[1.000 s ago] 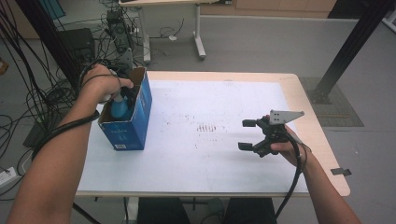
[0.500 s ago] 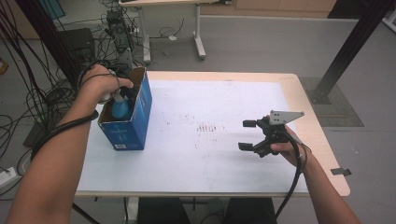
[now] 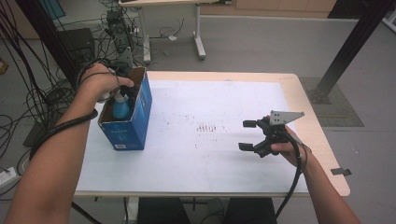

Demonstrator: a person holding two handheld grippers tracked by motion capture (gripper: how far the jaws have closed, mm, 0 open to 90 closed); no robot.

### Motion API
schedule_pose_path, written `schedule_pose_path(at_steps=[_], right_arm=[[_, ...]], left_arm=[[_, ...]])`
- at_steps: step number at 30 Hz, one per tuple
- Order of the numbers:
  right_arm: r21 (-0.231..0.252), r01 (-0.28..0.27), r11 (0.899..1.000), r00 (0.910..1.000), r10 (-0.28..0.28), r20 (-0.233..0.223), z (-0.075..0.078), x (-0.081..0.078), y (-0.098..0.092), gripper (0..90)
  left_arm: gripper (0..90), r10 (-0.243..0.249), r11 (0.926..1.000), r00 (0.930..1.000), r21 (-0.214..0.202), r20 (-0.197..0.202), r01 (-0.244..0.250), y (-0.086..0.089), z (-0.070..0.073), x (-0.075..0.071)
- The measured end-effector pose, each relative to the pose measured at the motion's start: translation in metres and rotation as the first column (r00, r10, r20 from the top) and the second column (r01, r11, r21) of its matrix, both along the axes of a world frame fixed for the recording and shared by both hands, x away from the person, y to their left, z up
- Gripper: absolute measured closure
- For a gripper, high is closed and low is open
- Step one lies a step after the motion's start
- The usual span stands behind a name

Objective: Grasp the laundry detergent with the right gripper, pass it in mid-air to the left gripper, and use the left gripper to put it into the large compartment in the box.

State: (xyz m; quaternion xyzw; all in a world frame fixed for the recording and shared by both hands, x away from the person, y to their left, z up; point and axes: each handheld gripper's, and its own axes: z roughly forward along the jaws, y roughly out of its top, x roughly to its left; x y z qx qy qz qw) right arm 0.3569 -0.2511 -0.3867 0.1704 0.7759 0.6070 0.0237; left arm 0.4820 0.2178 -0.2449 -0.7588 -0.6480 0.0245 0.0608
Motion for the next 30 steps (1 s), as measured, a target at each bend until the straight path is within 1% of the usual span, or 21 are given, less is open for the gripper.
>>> schedule_pose_path(at_steps=[6,8,10,16,18,22,24,26,27,28,30], right_arm=[[0.000,-0.001,1.000,1.0000,0.001,0.000,0.000,0.000,0.000,3.1],[0.001,-0.001,1.000,1.0000,0.001,0.000,0.000,0.000,0.000,3.1],[-0.001,-0.001,1.000,1.0000,0.001,0.000,0.000,0.000,0.001,3.1],[0.000,-0.003,1.000,1.0000,0.003,0.003,0.000,0.000,0.001,3.1],[0.001,-0.005,1.000,1.0000,0.005,0.004,0.000,0.000,0.002,3.1],[0.002,-0.006,1.000,1.0000,0.006,0.003,0.000,0.000,0.003,3.1],[0.003,-0.007,1.000,1.0000,0.007,0.004,0.000,0.000,0.004,3.1],[0.002,-0.007,1.000,1.0000,0.007,0.005,0.000,0.000,0.004,3.1],[0.001,-0.007,1.000,1.0000,0.007,0.007,0.000,0.000,0.004,3.1],[0.001,-0.006,1.000,1.0000,0.006,0.006,0.001,0.000,0.003,3.1],[0.000,-0.007,1.000,1.0000,0.007,0.007,0.001,-0.001,0.003,3.1]], left_arm=[[31.5,-0.007,0.9999,0.9998,-0.016,0.016,0.007,-0.002,0.011,-0.003],[31.9,-0.011,0.9999,0.9997,-0.009,0.020,0.012,-0.001,0.014,-0.003],[31.9,-0.007,0.9997,0.9997,-0.023,0.023,0.007,0.000,0.017,-0.005],[31.8,-0.003,0.9996,0.9993,-0.029,0.036,0.004,0.001,0.026,-0.007],[31.6,-0.009,0.9994,0.9992,-0.033,0.040,0.010,0.001,0.030,-0.008],[30.9,-0.020,0.9994,0.9982,-0.025,0.056,0.022,-0.002,0.043,-0.011],[28.9,-0.028,0.9994,0.9979,-0.021,0.058,0.029,-0.004,0.047,-0.012],[27.8,-0.020,0.9992,0.9967,-0.032,0.079,0.022,-0.007,0.052,-0.014],[27.2,-0.030,0.9991,0.9966,-0.029,0.077,0.032,-0.007,0.056,-0.015],[26.3,-0.034,0.9989,0.9958,-0.030,0.085,0.036,-0.008,0.059,-0.016],[25.6,-0.032,0.9990,0.9951,-0.028,0.093,0.035,-0.010,0.063,-0.017]])
